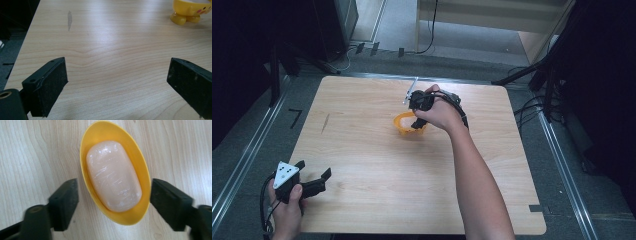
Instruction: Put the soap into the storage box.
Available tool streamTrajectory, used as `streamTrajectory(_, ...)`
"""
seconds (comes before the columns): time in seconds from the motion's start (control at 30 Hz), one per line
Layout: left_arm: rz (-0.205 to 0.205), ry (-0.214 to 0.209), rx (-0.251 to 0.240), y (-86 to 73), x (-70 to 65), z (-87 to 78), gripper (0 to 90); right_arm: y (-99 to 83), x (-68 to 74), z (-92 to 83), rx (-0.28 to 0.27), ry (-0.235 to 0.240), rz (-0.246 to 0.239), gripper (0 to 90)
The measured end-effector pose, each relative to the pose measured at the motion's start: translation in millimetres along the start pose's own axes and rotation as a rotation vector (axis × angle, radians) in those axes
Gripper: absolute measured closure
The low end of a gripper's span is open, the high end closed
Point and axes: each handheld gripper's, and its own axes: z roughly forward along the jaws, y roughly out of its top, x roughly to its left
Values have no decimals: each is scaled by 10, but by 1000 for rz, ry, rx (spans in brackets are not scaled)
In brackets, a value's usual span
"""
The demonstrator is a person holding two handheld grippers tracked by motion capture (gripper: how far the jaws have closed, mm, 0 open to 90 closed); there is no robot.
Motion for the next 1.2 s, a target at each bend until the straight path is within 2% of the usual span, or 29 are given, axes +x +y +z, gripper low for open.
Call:
streamTrajectory(0.17,2,0,1,1,-1,0,38,-84,57,-42,-40,-12,60,130)
streamTrajectory(0.33,4,1,2,2,-6,3,38,-174,124,-69,-63,-25,82,58)
streamTrajectory(0.4,4,3,3,2,-8,3,38,-210,150,-77,-73,-30,101,1)
streamTrajectory(0.6,7,5,2,2,-16,7,38,-346,247,-116,-119,-41,137,0)
streamTrajectory(0.7,15,4,6,3,-21,8,38,-442,303,-126,-137,-44,182,0)
streamTrajectory(0.97,19,10,9,5,-32,15,40,-735,436,-117,-161,-74,234,0)
streamTrajectory(1.2,23,9,11,6,-35,16,40,-1003,560,-139,-210,-89,294,0)
